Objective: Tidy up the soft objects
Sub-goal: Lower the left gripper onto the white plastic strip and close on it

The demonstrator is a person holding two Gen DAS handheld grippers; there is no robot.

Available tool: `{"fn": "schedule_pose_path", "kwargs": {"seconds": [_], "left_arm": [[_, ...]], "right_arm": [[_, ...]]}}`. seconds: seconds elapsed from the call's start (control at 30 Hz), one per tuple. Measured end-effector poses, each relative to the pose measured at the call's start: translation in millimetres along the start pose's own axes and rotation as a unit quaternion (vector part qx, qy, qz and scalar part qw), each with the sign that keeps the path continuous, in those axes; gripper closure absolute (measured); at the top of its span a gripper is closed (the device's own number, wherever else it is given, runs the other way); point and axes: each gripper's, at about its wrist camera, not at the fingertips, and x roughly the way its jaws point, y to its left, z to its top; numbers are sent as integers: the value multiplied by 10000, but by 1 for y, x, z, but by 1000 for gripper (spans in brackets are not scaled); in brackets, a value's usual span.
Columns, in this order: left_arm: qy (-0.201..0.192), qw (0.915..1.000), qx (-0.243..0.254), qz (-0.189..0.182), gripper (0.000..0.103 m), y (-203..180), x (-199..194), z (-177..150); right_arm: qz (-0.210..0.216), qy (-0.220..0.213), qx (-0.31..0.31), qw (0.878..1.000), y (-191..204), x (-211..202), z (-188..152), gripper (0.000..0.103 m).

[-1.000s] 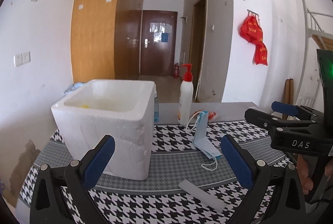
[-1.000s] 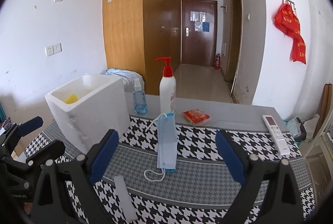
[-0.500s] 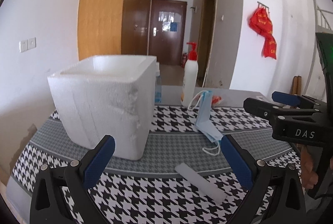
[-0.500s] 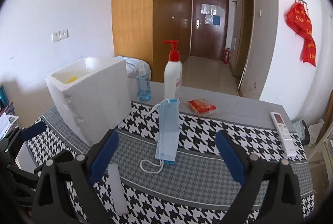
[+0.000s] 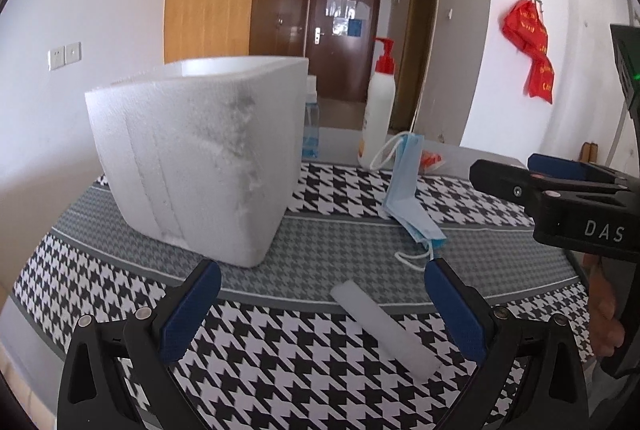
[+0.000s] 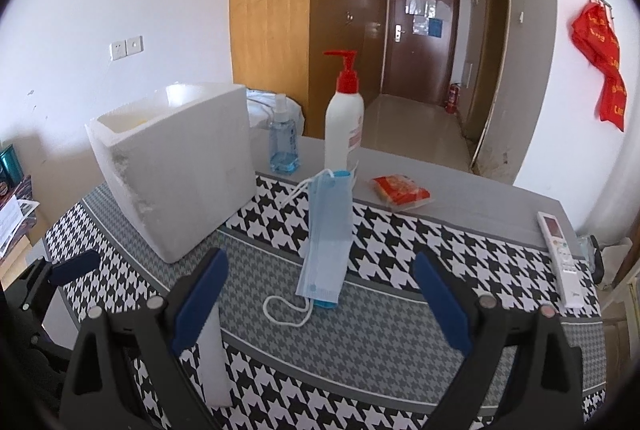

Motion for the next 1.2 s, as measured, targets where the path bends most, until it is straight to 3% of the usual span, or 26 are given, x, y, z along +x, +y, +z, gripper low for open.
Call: {"fn": "schedule_pose_path", "kwargs": {"seconds": [1.03,1.13,1.2], "left_arm": [[793,9958,92,441,1,-36,41,-21],[841,9953,126,472,5,-40,48,-22],[924,9947,144,426,16,-43,54,-23]], "right_arm": [[265,251,32,9993,-24,20,-13,7],[272,251,25,9993,-25,20,-14,7],[285,241,15,9993,-25,20,-15,7]]}}
